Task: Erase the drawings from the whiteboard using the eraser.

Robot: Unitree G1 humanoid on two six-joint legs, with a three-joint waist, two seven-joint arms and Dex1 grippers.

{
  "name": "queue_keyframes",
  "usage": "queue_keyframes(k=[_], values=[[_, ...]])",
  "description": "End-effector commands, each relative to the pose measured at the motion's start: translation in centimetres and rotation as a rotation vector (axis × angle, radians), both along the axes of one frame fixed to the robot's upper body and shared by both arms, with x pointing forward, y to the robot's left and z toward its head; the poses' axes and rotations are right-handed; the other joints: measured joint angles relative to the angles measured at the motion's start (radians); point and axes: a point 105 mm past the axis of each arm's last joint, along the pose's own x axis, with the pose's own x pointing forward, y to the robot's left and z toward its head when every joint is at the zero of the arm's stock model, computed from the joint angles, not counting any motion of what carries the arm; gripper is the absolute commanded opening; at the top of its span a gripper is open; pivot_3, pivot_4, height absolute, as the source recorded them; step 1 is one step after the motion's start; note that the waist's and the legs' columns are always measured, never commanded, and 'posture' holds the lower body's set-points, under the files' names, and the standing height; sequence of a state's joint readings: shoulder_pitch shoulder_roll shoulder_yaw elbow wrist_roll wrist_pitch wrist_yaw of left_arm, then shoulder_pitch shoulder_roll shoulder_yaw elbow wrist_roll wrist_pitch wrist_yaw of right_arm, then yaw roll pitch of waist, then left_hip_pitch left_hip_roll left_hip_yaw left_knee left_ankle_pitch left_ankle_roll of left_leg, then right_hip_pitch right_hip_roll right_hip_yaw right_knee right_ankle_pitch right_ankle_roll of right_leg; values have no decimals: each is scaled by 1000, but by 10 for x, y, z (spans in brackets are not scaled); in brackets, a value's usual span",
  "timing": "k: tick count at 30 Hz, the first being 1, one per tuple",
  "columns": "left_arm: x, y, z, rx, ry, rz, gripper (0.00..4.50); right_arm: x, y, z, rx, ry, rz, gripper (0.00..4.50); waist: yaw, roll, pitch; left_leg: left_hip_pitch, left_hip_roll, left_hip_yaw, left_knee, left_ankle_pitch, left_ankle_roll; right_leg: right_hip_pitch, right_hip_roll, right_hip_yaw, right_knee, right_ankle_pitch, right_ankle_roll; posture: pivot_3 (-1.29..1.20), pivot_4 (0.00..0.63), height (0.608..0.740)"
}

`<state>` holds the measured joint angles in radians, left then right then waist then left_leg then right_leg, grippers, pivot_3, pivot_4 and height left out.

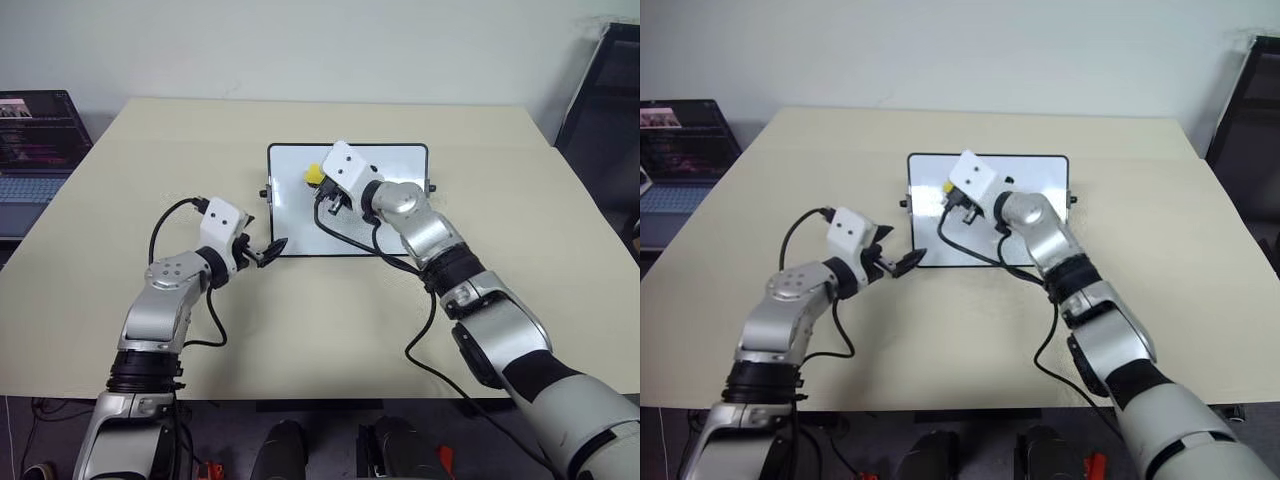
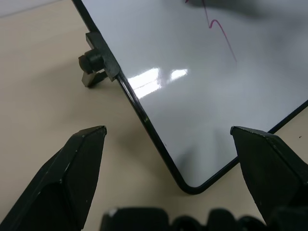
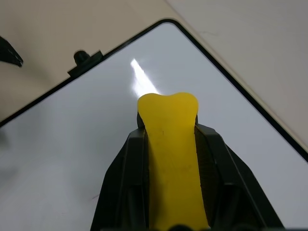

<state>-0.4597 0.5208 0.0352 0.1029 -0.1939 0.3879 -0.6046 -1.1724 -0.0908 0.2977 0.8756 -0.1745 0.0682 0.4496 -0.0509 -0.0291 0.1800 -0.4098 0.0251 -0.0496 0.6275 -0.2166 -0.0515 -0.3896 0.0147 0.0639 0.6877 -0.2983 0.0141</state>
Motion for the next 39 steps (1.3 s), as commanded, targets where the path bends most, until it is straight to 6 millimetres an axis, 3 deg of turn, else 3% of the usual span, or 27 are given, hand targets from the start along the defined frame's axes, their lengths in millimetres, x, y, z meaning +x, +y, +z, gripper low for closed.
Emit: queue_keyframes(k=[1,7,11,13,18,23,25,31,33,39], values=[[-1,-10,14,5,-56,-36,4500,4,0,3,-45,-40,0,977,0,0,0,0,0,0,0,0,0,0,0,0,0,0,0,0,150,740],[-4,-16,16,1,-54,-51,4500,1,-2,-13,-121,-20,39,977,-3,0,0,1,0,-1,0,0,0,0,0,1,2,0,0,0,150,740],[-5,-24,18,-3,-51,-75,4500,12,-10,11,-68,-119,-61,977,-3,0,0,2,0,-1,1,0,0,0,0,1,5,0,0,0,150,740],[-7,-27,19,-4,-50,-82,4500,15,-13,12,-71,-120,-78,977,-2,0,0,2,0,-1,2,0,0,0,0,1,6,0,0,0,150,740],[-9,-29,20,-6,-46,-85,4500,4,-11,-24,-205,-10,26,977,-4,0,0,3,0,-1,2,0,0,0,0,1,7,0,0,0,150,740],[-11,-30,19,-9,-40,-88,4500,-8,-8,-43,-327,13,122,977,-6,0,0,6,0,0,2,0,0,1,1,2,9,0,0,0,150,740],[-11,-30,18,-10,-36,-88,4500,-8,-7,-41,-340,-23,118,977,-6,0,0,8,0,1,2,0,0,3,1,2,9,0,0,0,150,740],[-13,-23,8,1,-3,-83,4500,9,-14,-2,-254,-203,-23,977,-6,0,0,9,0,1,2,1,0,3,1,2,10,0,0,0,150,740],[-14,-20,5,7,6,-81,4500,8,-14,-8,-276,-183,-7,977,-6,0,0,9,0,1,2,1,0,3,1,3,10,0,0,0,150,740],[-17,-20,1,12,20,-87,4500,-9,-15,-54,-430,-50,135,977,-6,0,0,9,0,1,1,0,0,3,1,3,9,0,0,0,150,740]])
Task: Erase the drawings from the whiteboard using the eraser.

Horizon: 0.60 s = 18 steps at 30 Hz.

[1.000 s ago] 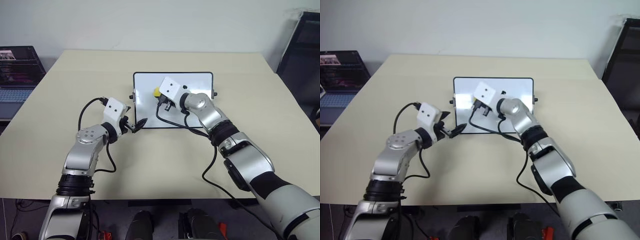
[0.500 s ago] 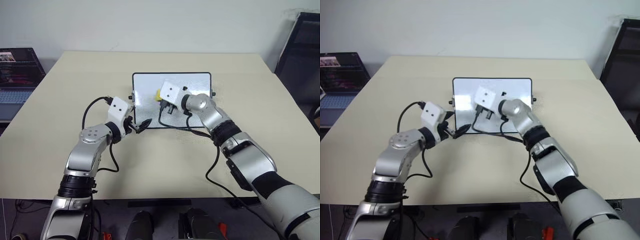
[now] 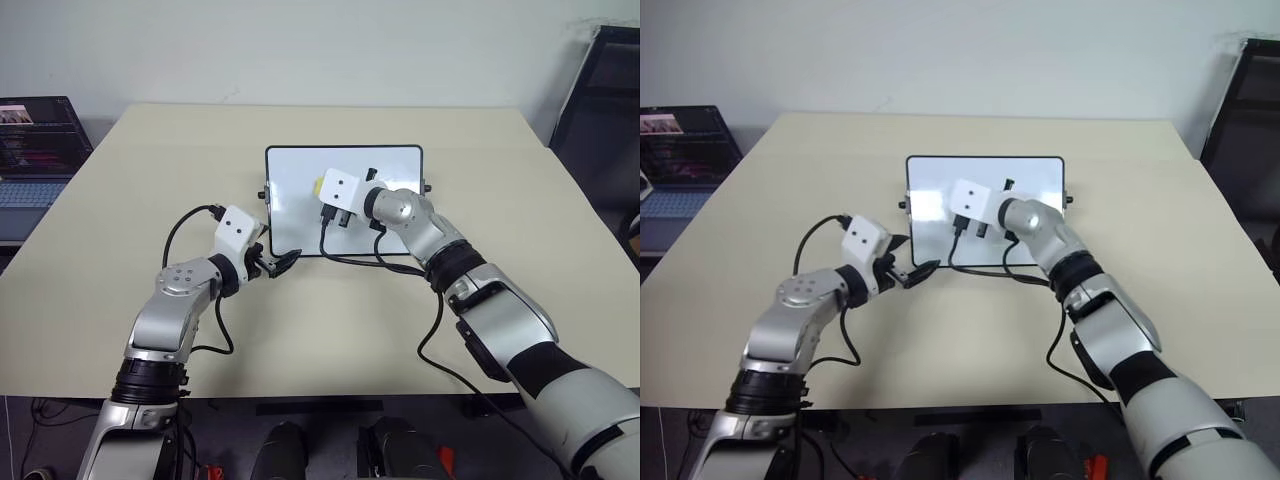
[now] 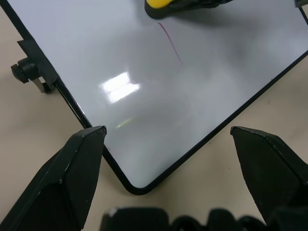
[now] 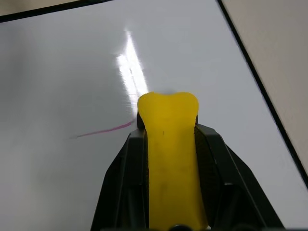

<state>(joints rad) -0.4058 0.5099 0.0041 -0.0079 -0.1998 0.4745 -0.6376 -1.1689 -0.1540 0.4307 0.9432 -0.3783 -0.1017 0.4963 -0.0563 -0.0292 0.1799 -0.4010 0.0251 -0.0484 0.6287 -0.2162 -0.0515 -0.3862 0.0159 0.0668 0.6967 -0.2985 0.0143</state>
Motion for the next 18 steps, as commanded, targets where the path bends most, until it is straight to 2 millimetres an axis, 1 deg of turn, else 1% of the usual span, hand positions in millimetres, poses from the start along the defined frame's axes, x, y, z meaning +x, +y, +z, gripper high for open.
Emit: queue_keyframes(k=[1,3,5,7,9,11,13,15,18], values=[[-2,-2,12,4,-43,-15,4500,-9,-7,-33,-118,82,40,977,-1,0,0,0,0,0,0,0,0,0,0,0,0,0,0,0,150,740],[-2,-2,12,4,-43,-16,4500,-12,-7,-37,-178,51,72,977,-1,0,0,1,0,0,0,0,0,0,0,0,1,0,0,0,150,740],[-3,-2,13,4,-43,-18,4500,-12,-9,-37,-221,9,80,977,-1,0,0,2,0,0,1,0,0,1,0,0,1,0,0,0,150,740],[-3,-3,13,3,-44,-21,4500,-5,-9,-22,-195,-82,49,977,-1,0,0,2,0,0,1,0,0,1,0,0,1,0,0,0,150,740],[-3,-4,13,3,-43,-24,4500,2,-9,-2,-132,-173,5,977,-1,0,0,2,0,0,1,1,0,1,0,0,1,0,0,0,150,740],[-4,-5,13,3,-42,-29,4500,6,-9,12,-74,-211,-27,976,0,0,0,1,0,0,1,1,0,1,0,1,1,0,0,0,150,740],[-4,-6,13,1,-41,-34,4500,6,-10,9,-68,-181,-29,976,0,0,0,1,0,-1,1,1,0,1,0,1,1,0,0,0,150,740],[-4,-6,13,1,-40,-36,4500,2,-11,-7,-110,-118,-4,976,0,0,0,1,0,-1,1,1,0,1,0,2,0,0,0,0,150,740],[-4,-6,14,0,-40,-36,4500,-7,-9,-23,-169,-60,60,976,-1,0,0,1,0,0,0,1,0,1,0,2,0,0,0,0,150,740]])
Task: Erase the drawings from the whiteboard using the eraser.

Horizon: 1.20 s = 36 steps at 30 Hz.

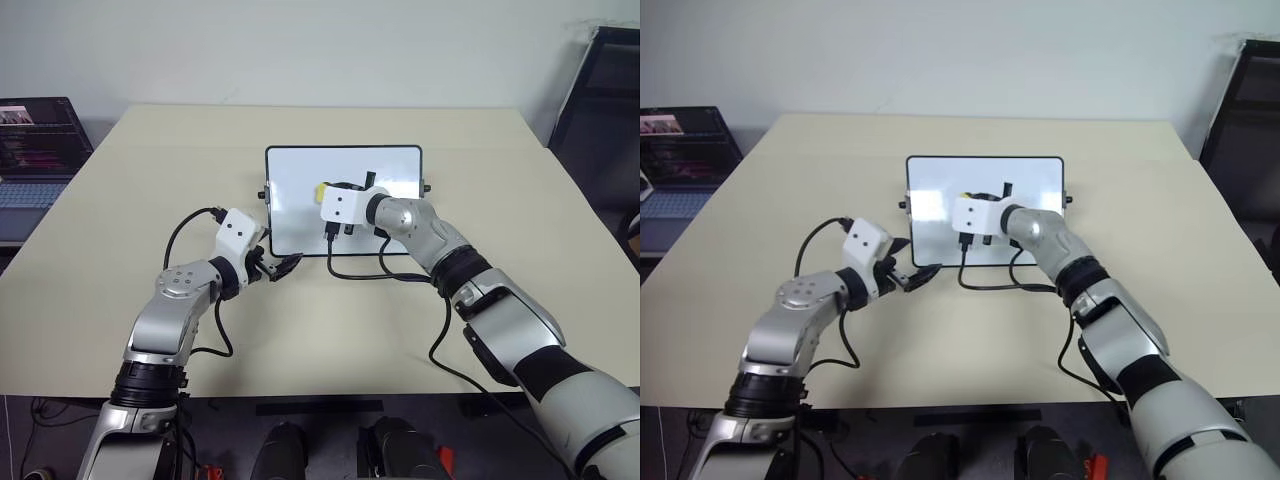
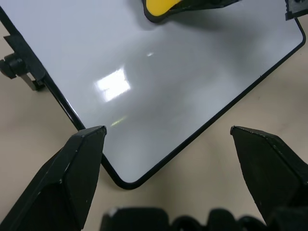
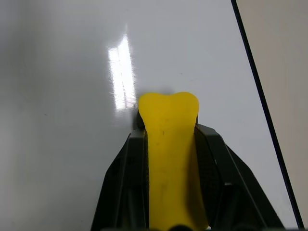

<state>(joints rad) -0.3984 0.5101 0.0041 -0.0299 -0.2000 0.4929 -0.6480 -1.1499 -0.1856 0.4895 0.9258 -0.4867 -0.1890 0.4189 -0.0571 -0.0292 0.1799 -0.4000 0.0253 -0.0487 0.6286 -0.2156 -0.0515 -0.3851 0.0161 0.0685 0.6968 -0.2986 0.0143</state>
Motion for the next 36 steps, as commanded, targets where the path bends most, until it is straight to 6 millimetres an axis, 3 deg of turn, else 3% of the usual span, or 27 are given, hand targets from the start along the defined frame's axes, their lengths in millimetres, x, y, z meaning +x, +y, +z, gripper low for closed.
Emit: queue_keyframes(k=[1,5,8,13,18,22,26,30,36], values=[[-1,-4,14,-2,-48,-25,4500,-9,-6,-27,-85,103,41,976,0,0,0,0,0,0,0,0,0,0,0,0,0,0,0,0,150,740],[-2,-5,14,-3,-46,-29,4500,-23,-3,-44,-164,161,116,976,0,0,0,0,0,0,0,0,0,0,0,0,0,0,0,0,150,740],[-1,-5,14,-4,-47,-30,4500,-25,-2,-45,-168,156,118,976,0,0,0,0,0,0,0,0,0,0,0,0,0,0,0,0,150,740],[-2,-7,15,-6,-49,-33,4500,-17,3,-17,-12,98,73,976,0,0,0,0,0,0,0,0,0,0,0,0,0,0,0,0,150,740],[-4,-16,19,-33,-62,-79,4500,-28,2,13,272,205,74,976,3,0,0,-2,0,-1,0,0,0,-1,0,-1,-1,0,0,0,150,740],[-4,-29,26,-56,-90,-155,4500,-43,-28,36,449,232,10,976,9,0,0,-7,0,-3,0,0,0,-4,0,-3,-3,0,0,0,150,740],[-7,-54,37,-66,-134,-280,4500,-63,-77,42,638,235,-168,976,30,0,0,-11,0,-4,0,-1,-1,-4,-1,-6,-8,0,0,0,150,740],[-13,-79,42,-51,-144,-423,4500,-90,-127,25,779,250,-408,976,30,0,0,-12,-1,-3,0,-1,-1,-5,-1,-6,-9,0,0,0,150,740],[-32,-103,31,10,-94,-712,4500,-122,-179,-11,891,277,-736,976,20,0,0,-11,0,-1,0,0,-1,-4,1,-5,-9,-1,1,0,150,740]])
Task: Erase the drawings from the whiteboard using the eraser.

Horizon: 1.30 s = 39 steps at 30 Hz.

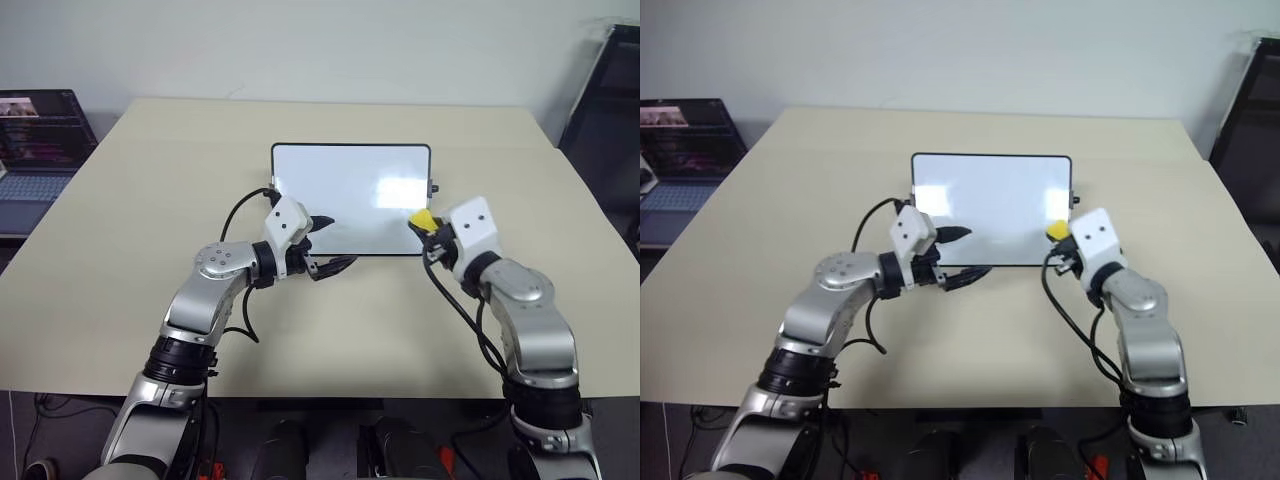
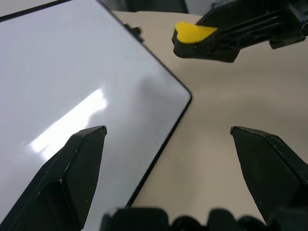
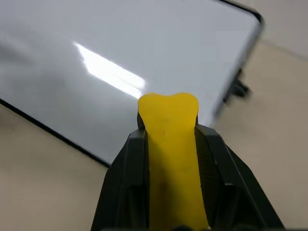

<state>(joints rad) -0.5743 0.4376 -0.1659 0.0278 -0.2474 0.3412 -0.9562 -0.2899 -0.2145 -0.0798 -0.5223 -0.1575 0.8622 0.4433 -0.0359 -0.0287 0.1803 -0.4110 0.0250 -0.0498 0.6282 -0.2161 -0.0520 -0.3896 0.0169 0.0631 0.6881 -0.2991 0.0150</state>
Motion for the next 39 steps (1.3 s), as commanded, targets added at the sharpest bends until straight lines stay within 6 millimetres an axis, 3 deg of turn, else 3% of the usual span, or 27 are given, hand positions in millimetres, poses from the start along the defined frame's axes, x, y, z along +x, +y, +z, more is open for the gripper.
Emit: queue_keyframes(k=[1,5,14,27,37,39], values=[[-17,-14,-2,54,-26,-203,4500,-16,-23,-2,22,5,-142,976,-2,0,0,0,0,0,0,0,0,0,0,0,0,0,0,0,150,740],[-21,-26,-10,77,-26,-303,4500,-19,-31,-17,44,48,-195,976,-8,0,0,1,0,3,0,0,0,0,0,1,0,-2,4,0,150,740],[-9,-55,-6,73,-61,-395,4500,-1,-44,-44,148,125,-288,976,-6,0,0,0,-1,3,0,0,1,0,4,2,-1,-2,4,0,150,740],[-10,-67,-7,83,-90,-437,4500,16,-51,-46,253,120,-324,976,-6,0,0,0,0,2,0,0,1,0,5,3,-1,-2,4,0,150,740],[-5,-63,-8,56,-80,-368,4500,17,-45,-41,260,96,-281,4302,-6,0,0,0,0,2,0,0,1,0,5,3,0,-2,4,0,150,740],[-2,-61,-7,43,-79,-339,4500,17,-44,-37,258,74,-271,4451,-6,0,0,0,0,2,0,0,1,0,5,3,0,-2,4,0,150,740]])
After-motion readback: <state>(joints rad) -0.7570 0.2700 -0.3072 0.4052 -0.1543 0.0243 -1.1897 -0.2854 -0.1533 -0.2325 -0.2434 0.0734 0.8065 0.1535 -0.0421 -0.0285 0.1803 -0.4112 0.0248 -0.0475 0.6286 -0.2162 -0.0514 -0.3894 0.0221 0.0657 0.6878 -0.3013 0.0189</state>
